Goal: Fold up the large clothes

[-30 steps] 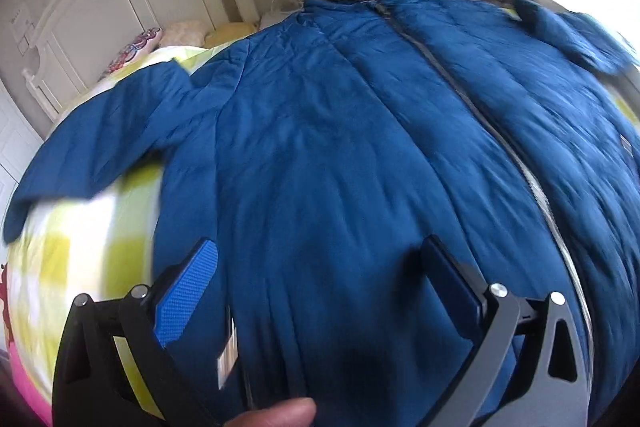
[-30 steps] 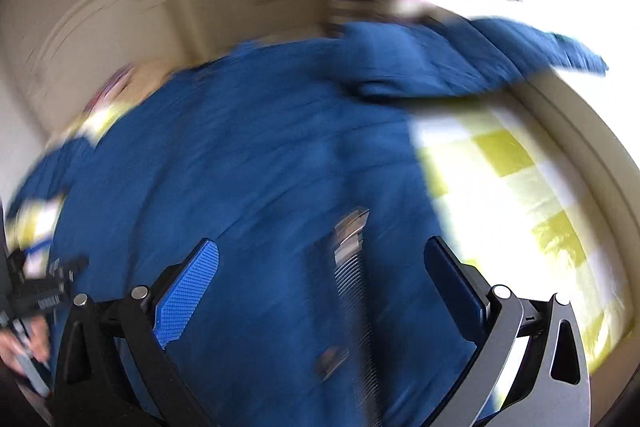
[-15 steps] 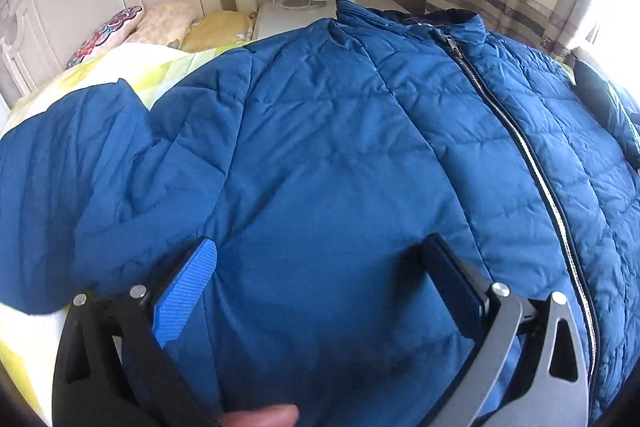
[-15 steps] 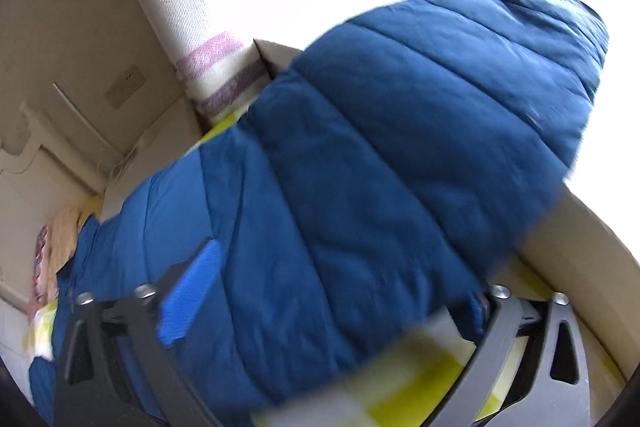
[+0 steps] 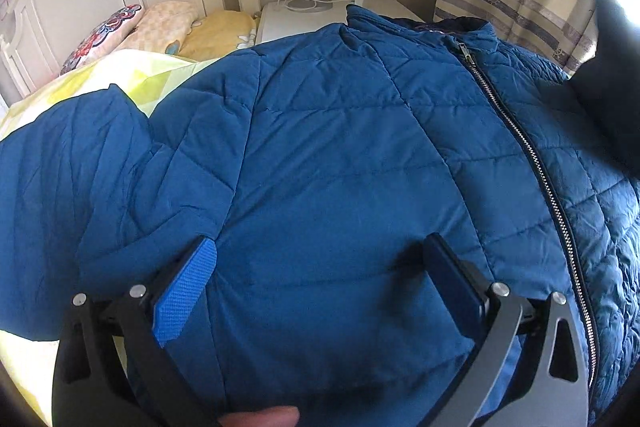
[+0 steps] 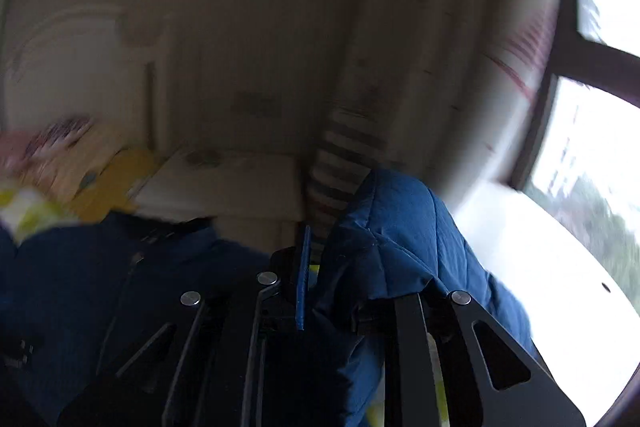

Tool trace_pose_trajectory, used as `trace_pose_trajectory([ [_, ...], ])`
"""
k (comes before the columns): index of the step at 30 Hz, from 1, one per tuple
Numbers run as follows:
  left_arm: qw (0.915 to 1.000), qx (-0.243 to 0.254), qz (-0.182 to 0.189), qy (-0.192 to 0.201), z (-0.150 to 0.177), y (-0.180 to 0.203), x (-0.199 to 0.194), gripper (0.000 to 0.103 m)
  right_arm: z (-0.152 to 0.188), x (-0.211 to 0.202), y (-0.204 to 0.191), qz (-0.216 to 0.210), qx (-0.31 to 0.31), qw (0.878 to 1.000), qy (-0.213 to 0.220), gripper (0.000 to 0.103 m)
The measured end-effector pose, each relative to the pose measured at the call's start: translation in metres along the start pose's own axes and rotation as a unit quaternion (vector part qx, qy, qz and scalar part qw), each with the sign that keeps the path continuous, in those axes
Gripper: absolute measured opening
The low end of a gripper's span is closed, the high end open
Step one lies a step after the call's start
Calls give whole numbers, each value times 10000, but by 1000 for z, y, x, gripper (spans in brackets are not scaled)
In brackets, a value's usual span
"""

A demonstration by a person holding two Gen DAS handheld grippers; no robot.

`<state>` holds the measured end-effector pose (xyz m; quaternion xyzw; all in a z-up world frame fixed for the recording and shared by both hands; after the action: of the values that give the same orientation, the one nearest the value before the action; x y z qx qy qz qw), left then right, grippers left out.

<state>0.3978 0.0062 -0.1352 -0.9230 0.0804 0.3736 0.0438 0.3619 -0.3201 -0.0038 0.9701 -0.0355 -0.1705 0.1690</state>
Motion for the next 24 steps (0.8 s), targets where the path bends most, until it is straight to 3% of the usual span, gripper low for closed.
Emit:
trace_pose_trajectory([
  [1,10000,-6,9,-1,-1,0,1,101,8,0,-39,-458,-424,9976,-294,23],
  [3,10000,-11,12,4,0,-2,0,101,42,2,-107,-1459,-972,9795,-994,51],
  [4,10000,-10,16,5,0,-2,0,101,64,5,-131,-1781,-1160,9670,-1403,72],
  [5,10000,-10,18,8,1,-1,0,101,88,4,-148,-1866,-1380,9576,-1706,81],
  [6,10000,-12,20,6,1,-2,0,101,89,-4,-140,-1744,-1234,9669,-1399,87],
  [7,10000,-20,28,10,1,-3,0,101,91,-3,-136,-1753,-1185,9657,-1506,91],
  [9,10000,-10,19,7,1,-4,0,101,91,-8,-110,-1977,-502,9619,-1820,91],
  [11,10000,-5,15,5,0,-5,0,101,85,-27,-63,-2038,424,9631,-1706,91],
  [13,10000,18,-7,10,0,-5,0,101,79,-41,-21,-1851,1090,9665,-1405,91],
  [15,10000,38,-26,13,0,-3,-1,101,75,-37,30,-1379,1947,9631,-1250,91],
  [16,10000,44,-34,12,0,-3,0,101,82,-32,60,-1168,2502,9528,-1261,91],
  [17,10000,49,-38,10,0,-3,0,101,95,-23,91,-1024,3207,9321,-1338,91],
  [19,10000,37,-26,11,0,-3,0,101,127,9,130,-951,4388,8757,-1779,91],
  [20,10000,28,-18,10,-1,-3,0,101,139,26,137,-1013,4666,8563,-1971,90],
  [22,10000,32,-23,13,0,-1,0,101,147,50,137,-1155,4908,8386,-2062,88],
  [24,10000,25,-16,13,0,-1,0,101,142,66,134,-1087,4937,8399,-1975,80],
])
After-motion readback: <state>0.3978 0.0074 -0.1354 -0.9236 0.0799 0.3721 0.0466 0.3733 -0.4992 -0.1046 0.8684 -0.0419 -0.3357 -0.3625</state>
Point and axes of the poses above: each gripper's, at about its wrist camera, not at the fingertips, and x roughly the way its jaws point, y to its right, z to its underside, the point moved 2 cm from there along x, roughly the way its jaws point, and after that the axes turned 11 degrees about y, right-handed, at the moved point
